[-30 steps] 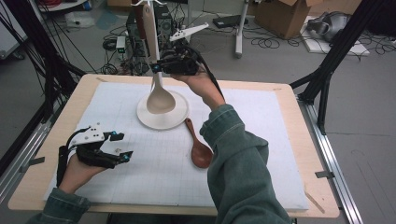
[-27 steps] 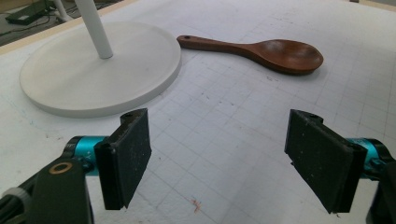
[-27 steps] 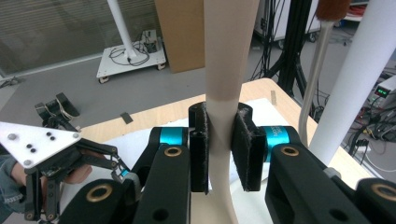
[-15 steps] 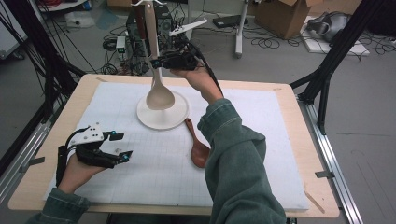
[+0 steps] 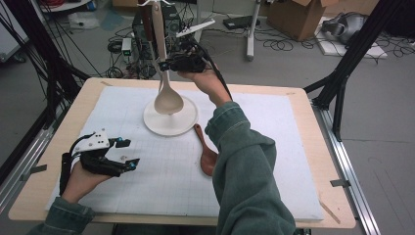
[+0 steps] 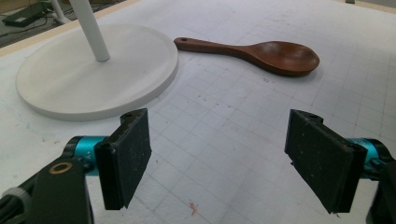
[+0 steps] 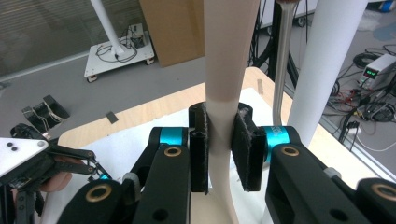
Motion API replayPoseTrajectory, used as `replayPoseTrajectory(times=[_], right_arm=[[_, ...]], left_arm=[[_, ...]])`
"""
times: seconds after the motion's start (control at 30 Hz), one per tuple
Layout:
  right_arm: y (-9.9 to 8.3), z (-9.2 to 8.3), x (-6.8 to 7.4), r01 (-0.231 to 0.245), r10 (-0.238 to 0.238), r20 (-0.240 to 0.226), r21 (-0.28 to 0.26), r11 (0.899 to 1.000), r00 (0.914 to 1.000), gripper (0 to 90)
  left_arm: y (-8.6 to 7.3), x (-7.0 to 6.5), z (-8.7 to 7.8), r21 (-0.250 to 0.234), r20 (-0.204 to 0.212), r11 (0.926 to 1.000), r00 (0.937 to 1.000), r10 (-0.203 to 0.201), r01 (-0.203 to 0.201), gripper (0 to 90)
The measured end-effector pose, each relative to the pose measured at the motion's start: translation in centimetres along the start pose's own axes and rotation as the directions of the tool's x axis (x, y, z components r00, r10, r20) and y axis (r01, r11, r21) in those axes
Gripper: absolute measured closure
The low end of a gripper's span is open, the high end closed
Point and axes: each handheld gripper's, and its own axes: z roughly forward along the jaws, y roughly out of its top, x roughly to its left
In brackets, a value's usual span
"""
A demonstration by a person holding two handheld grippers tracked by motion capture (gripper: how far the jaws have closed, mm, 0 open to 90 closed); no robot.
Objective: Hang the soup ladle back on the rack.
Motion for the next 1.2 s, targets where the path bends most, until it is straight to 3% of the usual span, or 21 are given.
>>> replayPoseTrajectory(times=[0.27,0.8,0.97,1.2], right_arm=[[-0.3,0.2,-0.1,-0.002,0.002,0.002,-0.020,1.000,1.0000,76.2],[-1.6,-1.8,-0.4,-0.010,0.011,0.004,-0.083,0.996,0.9999,72.5],[-1.7,-2.4,-0.1,-0.001,0.000,-0.013,-0.094,0.996,0.9999,75.5],[-1.4,-3.3,0.5,0.021,-0.025,-0.037,-0.099,0.995,0.9990,87.8]], left_arm=[[0.0,0.0,-0.1,-0.002,-0.001,1.0000,1.0000,0.004,-0.004,22.9],[-0.1,0.0,0.3,0.007,0.023,1.0000,0.9997,0.000,-0.001,22.4],[-0.1,-0.1,0.4,0.014,0.020,0.9999,0.9998,-0.001,0.001,21.9],[-0.1,-0.1,0.6,0.015,0.024,0.9999,0.9997,-0.003,0.003,19.8]])
